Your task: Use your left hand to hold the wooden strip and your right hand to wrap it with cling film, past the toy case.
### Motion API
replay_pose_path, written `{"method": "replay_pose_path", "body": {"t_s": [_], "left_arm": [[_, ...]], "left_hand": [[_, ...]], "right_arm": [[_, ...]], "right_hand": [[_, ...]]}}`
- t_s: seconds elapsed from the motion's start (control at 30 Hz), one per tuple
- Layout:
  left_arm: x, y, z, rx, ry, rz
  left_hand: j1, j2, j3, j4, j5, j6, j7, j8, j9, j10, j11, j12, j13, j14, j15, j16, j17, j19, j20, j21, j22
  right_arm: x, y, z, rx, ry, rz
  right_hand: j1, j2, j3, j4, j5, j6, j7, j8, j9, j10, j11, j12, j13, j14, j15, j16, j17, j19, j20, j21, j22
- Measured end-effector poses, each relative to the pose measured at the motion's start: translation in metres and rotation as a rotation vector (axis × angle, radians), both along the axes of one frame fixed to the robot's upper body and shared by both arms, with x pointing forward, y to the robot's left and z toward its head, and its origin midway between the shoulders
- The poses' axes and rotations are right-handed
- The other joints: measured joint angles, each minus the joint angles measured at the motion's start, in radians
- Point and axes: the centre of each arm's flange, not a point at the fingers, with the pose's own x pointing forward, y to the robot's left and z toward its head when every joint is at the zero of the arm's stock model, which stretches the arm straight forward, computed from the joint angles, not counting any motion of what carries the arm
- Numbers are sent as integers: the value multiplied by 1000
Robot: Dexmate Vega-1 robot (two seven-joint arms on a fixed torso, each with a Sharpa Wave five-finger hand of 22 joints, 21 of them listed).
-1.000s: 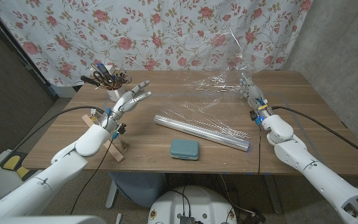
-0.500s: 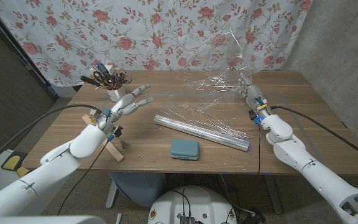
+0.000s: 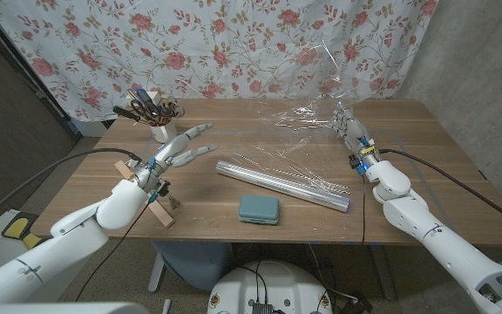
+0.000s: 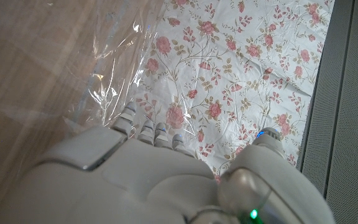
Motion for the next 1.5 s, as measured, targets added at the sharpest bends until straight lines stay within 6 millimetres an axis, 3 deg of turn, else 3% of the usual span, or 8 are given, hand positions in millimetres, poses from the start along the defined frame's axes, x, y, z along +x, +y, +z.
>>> {"method": "replay_pose_path", "body": {"t_s": [0.2,0.33,0.4,0.67,1.13,1.3,1.5], "left_arm": [[-5,2,-3,18,-52,7],[-8,5,-6,29,-79,11],[-11,7,-7,33,-94,14],[-17,13,-9,51,-122,31],[-34,20,-14,105,-167,65],[-41,25,-17,113,-186,84],[-46,30,-19,122,-200,101]], "left_hand": [[7,-7,0,0,0,3,-8,-1,0,3,-4,-2,0,7,-7,-6,0,44,-9,9,3],[19,-10,-3,-3,0,-6,-17,-9,0,-4,-11,-5,0,-4,-7,-18,-2,29,6,-2,4],[19,-10,-4,-4,0,-11,-22,-12,0,-6,-13,-5,0,-4,-7,-20,-3,20,0,-7,4],[23,-14,-4,-4,0,3,-19,-12,5,15,-18,-5,0,-10,-2,-20,0,-6,20,-26,4],[23,-14,-12,4,0,18,-21,-7,5,57,-21,11,9,9,-5,-20,0,-6,20,-36,4],[23,-14,-12,4,0,16,-19,-7,10,63,-16,11,10,12,-13,-20,0,12,-13,-36,2],[26,-11,-12,4,0,14,-18,-7,10,63,-16,11,14,12,-13,-20,0,14,-14,-42,2]], "right_arm": [[0,-1,-1,-1,7,-7],[1,-1,-1,-2,11,-12],[1,0,-1,-3,11,-13],[1,0,-3,-2,16,-18],[2,0,-4,-4,22,-21],[2,1,-3,-5,24,-23],[3,1,-2,-6,23,-23]], "right_hand": [[-9,1,-4,4,0,0,0,0,0,4,3,0,0,0,0,0,0,0,0,0,0],[-13,5,-4,4,0,0,0,0,0,4,3,0,0,0,0,0,0,0,0,0,0],[-18,0,-4,4,0,0,0,0,0,4,3,0,0,0,0,0,0,0,0,0,0],[-18,0,-7,7,0,0,0,0,0,4,3,0,0,0,0,0,0,0,0,0,0],[-18,0,-7,7,0,0,0,0,0,4,3,0,0,0,0,0,0,0,0,0,0],[-18,0,-7,7,0,0,0,0,0,4,3,0,0,0,0,0,0,0,0,0,0],[-18,0,-7,7,0,0,0,0,0,4,3,0,0,0,0,0,-3,0,0,0,0]]}}
